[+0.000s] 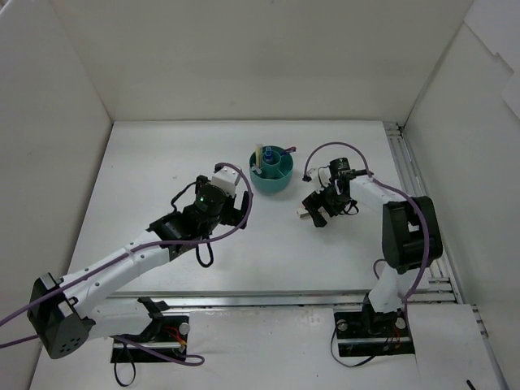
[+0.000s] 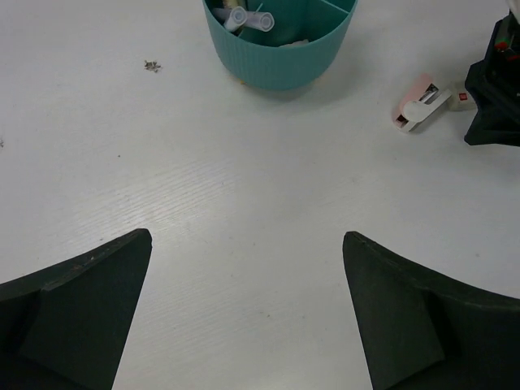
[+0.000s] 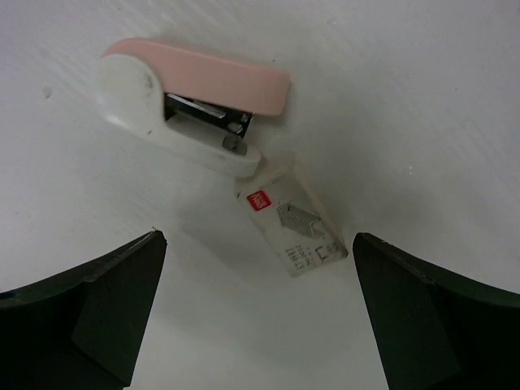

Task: Sort the stationery into containers
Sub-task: Pick up the stationery from the center of the board.

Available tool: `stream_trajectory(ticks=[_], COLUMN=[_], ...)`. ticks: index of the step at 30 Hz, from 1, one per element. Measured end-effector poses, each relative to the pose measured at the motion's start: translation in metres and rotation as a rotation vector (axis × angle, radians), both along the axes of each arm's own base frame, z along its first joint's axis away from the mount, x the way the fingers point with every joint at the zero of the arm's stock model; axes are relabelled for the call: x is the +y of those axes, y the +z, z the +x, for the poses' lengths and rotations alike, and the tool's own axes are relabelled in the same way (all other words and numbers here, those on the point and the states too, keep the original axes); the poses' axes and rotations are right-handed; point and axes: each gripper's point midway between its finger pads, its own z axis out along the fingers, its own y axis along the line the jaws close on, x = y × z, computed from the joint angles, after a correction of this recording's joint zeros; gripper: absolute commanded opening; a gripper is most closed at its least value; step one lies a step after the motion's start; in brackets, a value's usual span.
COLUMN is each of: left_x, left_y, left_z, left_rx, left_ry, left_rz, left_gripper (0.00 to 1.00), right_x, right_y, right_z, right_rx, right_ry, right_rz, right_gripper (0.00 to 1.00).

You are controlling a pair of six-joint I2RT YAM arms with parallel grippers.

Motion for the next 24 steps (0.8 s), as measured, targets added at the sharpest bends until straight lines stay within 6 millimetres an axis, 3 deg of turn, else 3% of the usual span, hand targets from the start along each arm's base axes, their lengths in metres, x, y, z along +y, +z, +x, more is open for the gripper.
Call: stream_trajectory(ticks=[3, 6, 8, 9, 11, 13, 20, 24], left_x=[0.006, 0.011, 0.014, 0.016, 0.019, 0.021, 0.030, 0.033], left_y=[-0.001, -0.002, -0.003, -0.003, -0.004, -0.005, -0.006, -0.006], left_z=[0.001, 0.003, 0.004, 0.004, 0.004, 0.005, 0.006, 0.007], left_rx=[0.004, 0.004, 0.006, 0.006, 0.007, 0.008, 0.005, -0.001], left_ry=[0.040, 0.077, 0.095, 0.104, 0.119, 0.132, 0.179, 0.202], left_rz=[0.002, 0.004, 0.007, 0.010, 0.016, 0.023, 0.036, 0.037], left_gripper=[1.00, 1.00, 1.00, 1.00, 1.00, 1.00, 1.00, 1.00], right_x=[-0.003, -0.005, -0.006, -0.006, -0.005, -0.004, -0.003, 0.001], right_y=[-0.016, -0.016, -0.017, -0.017, -0.017, -0.017, -0.011, 0.026], right_z=[0.011, 0.023, 0.023, 0.023, 0.021, 0.021, 0.023, 0.034], right_rx=[0.028, 0.006, 0.007, 0.007, 0.012, 0.015, 0.003, -0.104], right_ry=[-0.011, -0.019, -0.020, -0.020, -0.019, -0.021, -0.039, -0.071], right_rz=[-0.037, -0.056, -0.060, -0.062, -0.059, -0.059, -0.052, -0.014], right_gripper=[0.98, 0.94, 0.74, 0.48, 0.29, 0.17, 0.05, 0.05])
